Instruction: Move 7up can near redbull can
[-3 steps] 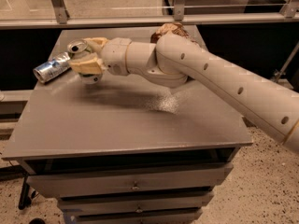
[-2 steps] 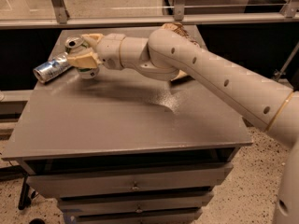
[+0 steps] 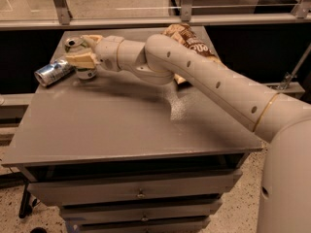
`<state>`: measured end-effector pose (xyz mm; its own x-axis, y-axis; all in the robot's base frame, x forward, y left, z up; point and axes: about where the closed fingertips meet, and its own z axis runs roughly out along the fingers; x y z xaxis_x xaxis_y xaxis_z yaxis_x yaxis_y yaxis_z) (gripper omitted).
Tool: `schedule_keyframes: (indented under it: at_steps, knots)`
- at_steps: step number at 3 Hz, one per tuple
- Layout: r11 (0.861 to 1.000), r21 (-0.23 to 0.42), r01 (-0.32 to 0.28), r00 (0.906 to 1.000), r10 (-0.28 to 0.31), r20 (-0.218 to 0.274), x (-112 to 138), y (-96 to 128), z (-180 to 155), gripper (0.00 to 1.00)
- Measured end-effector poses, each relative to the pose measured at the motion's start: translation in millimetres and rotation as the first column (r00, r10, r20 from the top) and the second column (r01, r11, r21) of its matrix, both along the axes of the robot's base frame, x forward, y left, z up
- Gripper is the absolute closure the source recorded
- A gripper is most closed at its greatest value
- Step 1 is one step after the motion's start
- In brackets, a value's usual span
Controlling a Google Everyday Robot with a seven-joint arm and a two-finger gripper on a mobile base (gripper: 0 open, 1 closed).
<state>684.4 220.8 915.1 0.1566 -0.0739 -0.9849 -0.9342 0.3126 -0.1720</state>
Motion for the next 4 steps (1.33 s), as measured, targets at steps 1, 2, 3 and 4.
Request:
schedule_keyframes:
  at_steps: [1, 2, 3, 4]
  knots:
    - [0.999, 0.044, 0.015, 0.9998, -0.014, -0.012, 9.6, 9.3, -2.1, 0.84]
    - [0.998, 0.067, 0.016, 0.9998, -0.015, -0.016, 13.1, 14.0, -2.2, 0.60]
    - [0.997, 0.078, 0.010, 0.9999, -0.010, -0.012, 12.9, 13.3, -1.0, 0.37]
    - [0.997, 0.081, 0.007, 1.0000, -0.006, -0.007, 12.2, 11.6, 0.0, 0.14]
